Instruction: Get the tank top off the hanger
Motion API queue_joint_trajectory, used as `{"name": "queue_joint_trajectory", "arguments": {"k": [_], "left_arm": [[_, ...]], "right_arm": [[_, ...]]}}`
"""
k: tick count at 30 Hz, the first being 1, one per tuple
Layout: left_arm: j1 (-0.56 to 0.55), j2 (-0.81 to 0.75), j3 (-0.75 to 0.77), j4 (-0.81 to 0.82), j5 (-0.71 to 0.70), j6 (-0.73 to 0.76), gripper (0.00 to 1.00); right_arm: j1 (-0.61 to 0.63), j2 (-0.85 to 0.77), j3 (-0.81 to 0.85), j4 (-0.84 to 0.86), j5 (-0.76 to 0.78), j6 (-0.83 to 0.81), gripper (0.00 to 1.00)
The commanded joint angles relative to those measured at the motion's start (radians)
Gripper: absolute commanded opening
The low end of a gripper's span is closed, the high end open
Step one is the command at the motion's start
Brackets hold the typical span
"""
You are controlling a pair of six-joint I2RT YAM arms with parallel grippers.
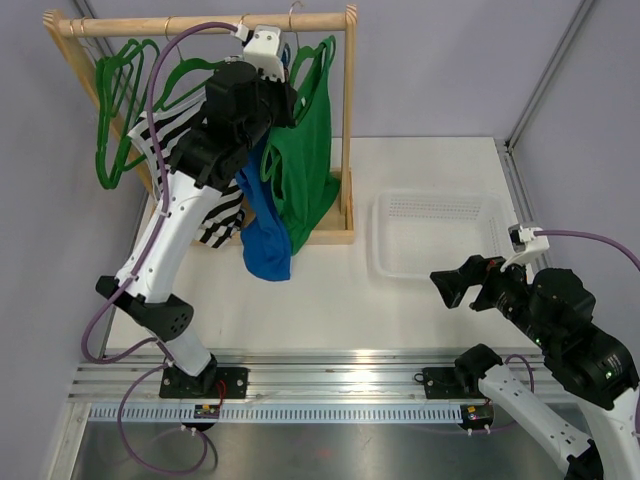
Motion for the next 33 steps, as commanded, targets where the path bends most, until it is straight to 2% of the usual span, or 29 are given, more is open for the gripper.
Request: {"name": "queue_joint_trajectory", "arguments": {"k": [1,6,13,19,21,26,30,33], "left_arm": [[-0.002,-0.108,-0.007,0.138,-0.025,-0.056,0.00],[-0.015,-0.231,-0.168,0.207,-0.022,-0.132,0.00],[-0.021,-0.424,-0.372,0.198,0.018,-0.241,0.00],[-0.021,-0.582,-0.507,0.146,0.110,-0.342,0.00],[-0.021,-0.645,-0.613,0.190,0.191,-0.379,0.00],[-0.022,-0.858,-0.807,0.224,0.402,-0.463,0.00],[-0.022,-1.038,-1.049,0.220,0.466,-0.513,0.00],[-0.022,-1.148,-1.150,0.183,0.487,-0.536,0.00]], "right_arm": [[0.006,-0.015,0.024,0.017,-0.015,0.004,1.00],[0.006,-0.013,0.034,0.018,-0.023,0.007,0.99],[0.006,-0.008,0.025,0.037,-0.035,0.004,0.99],[0.006,0.019,0.013,0.078,-0.053,0.009,0.99],[0.006,0.039,0.007,0.117,-0.054,0.009,1.00],[0.006,0.084,-0.010,0.242,-0.250,0.018,1.00],[0.006,0.108,-0.120,0.434,-0.417,0.094,1.00],[0.006,0.184,-0.171,0.572,-0.498,0.154,0.99]]}}
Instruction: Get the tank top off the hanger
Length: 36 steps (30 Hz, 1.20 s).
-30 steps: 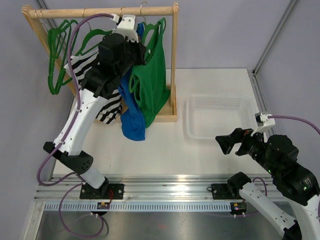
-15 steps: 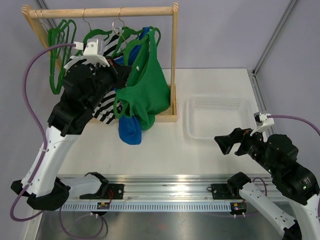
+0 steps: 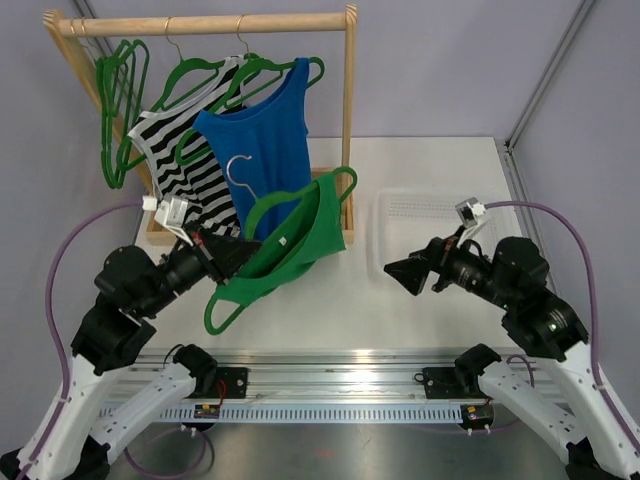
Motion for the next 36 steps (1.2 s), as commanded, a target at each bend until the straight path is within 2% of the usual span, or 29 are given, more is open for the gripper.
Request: {"name": "queue_joint_trajectory", "arguments": {"k": [1,6,10,15,20,26,34,36], "left_arm": [[-0.004,-0.098,-0.124,0.065,0.128,-0.073,0.00],[-0.004,-0.225,-0.289,0.022,0.149,-0.127,0.00],[-0.004,-0.297,-0.367,-0.009,0.122,-0.168,0.00],[-0.004,-0.346,-0.439,0.013,0.125,-0.230,0.00],[-0.004,-0.366,-0.471,0.025,0.132,-0.257,0.00],[-0.004,-0.380,-0.484,0.033,0.151,-0.268,0.00],[-0.004,-0.389,-0.482,0.033,0.158,-0.269,0.00],[-0.004,-0.386,-0.481,0.039,0.168,-0.269,0.00]], "right_arm": [[0.006,0.100,-0.040,0.265,-0.173,0.089,1.00],[0.026,0.261,-0.051,0.379,-0.173,0.112,0.99],[0.093,0.342,-0.025,0.391,-0.006,0.039,0.97],[0.179,0.482,0.029,0.344,0.114,-0.013,0.86],[0.242,0.557,0.044,0.376,0.152,-0.032,0.81],[0.259,0.635,0.066,0.394,0.169,-0.056,0.67],[0.260,0.677,0.058,0.410,0.179,-0.063,0.68],[0.260,0.689,0.060,0.417,0.168,-0.063,0.57]]}}
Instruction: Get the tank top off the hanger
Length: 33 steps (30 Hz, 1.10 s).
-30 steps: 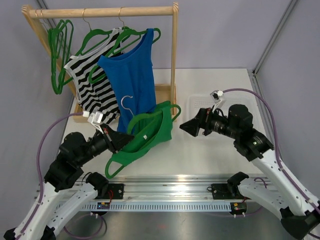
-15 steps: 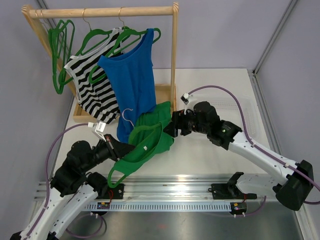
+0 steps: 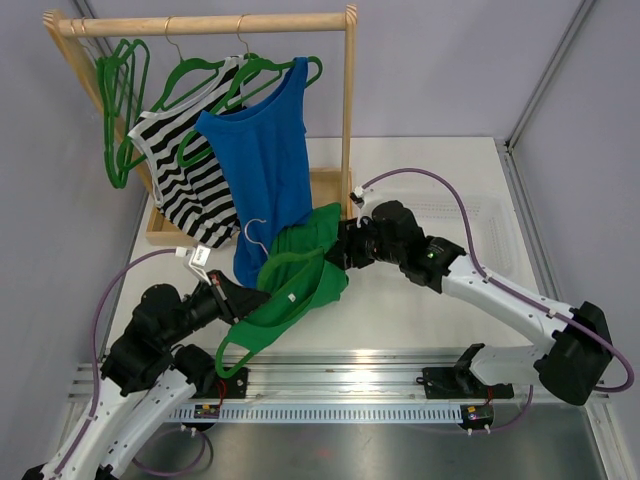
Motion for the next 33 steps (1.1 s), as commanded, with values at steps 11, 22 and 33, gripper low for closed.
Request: {"name": "queue_joint_trajectory", "arguments": {"k": [11,22,33], "left_arm": [[-0.005,-0.017,0.112,-0.060,0.036,0.064,0.00],[-0.005,0.029,0.382,-0.254,0.131,0.265,0.00],[-0.003,0.039,0.470,-0.341,0.243,0.376,0.00]], "right_arm": [[0.010,-0.090,0.053,0.020,0.043,-0.011,0.00],[0.010,-0.180,0.256,-0.224,0.381,-0.069,0.00],[-0.010,-0.061,0.444,-0.446,0.538,-0.039,0.00]]}}
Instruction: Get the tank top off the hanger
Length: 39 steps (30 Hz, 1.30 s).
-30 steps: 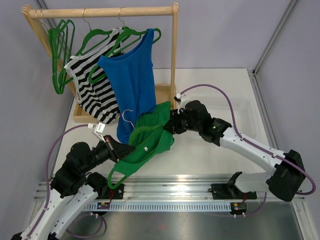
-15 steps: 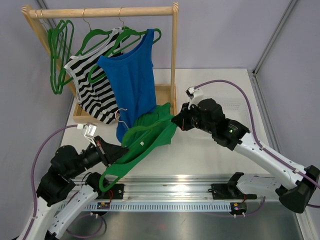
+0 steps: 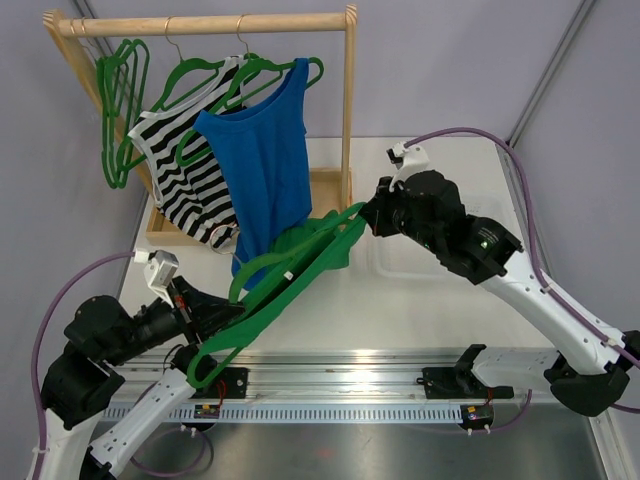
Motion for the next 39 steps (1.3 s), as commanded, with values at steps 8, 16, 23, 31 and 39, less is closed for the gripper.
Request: {"name": "queue_joint_trajectory", "arguments": {"k": [8,16,23,31,39], "left_arm": [[-0.003,-0.102,0.016,0.024,0.054,0.051,0.00],[-0.002,-0.127,-0.006,0.161,0.113,0.059,0.00],[-0.002,-0.133,-0.041,0.250,0.099,0.050,0.00],[0.015,-0.196,-0.170,0.657,-0.098,-0.093,0.00],[0.046,0.087,-0.146,1.259,-0.157,-0.027,0.00]], "right_arm": [[-0.076,-0.009,-0.140,-0.024,-0.083,0.048,0.00],[-0.083,-0.084,-0.307,0.070,-0.213,0.083,0.00],[-0.115,-0.147,-0.338,0.093,-0.274,0.091,0.00],[-0.122,-0.300,-0.529,0.395,-0.636,0.244,0.00],[-0.087,-0.358,-0.501,0.427,-0.972,0.285,0.00]]}}
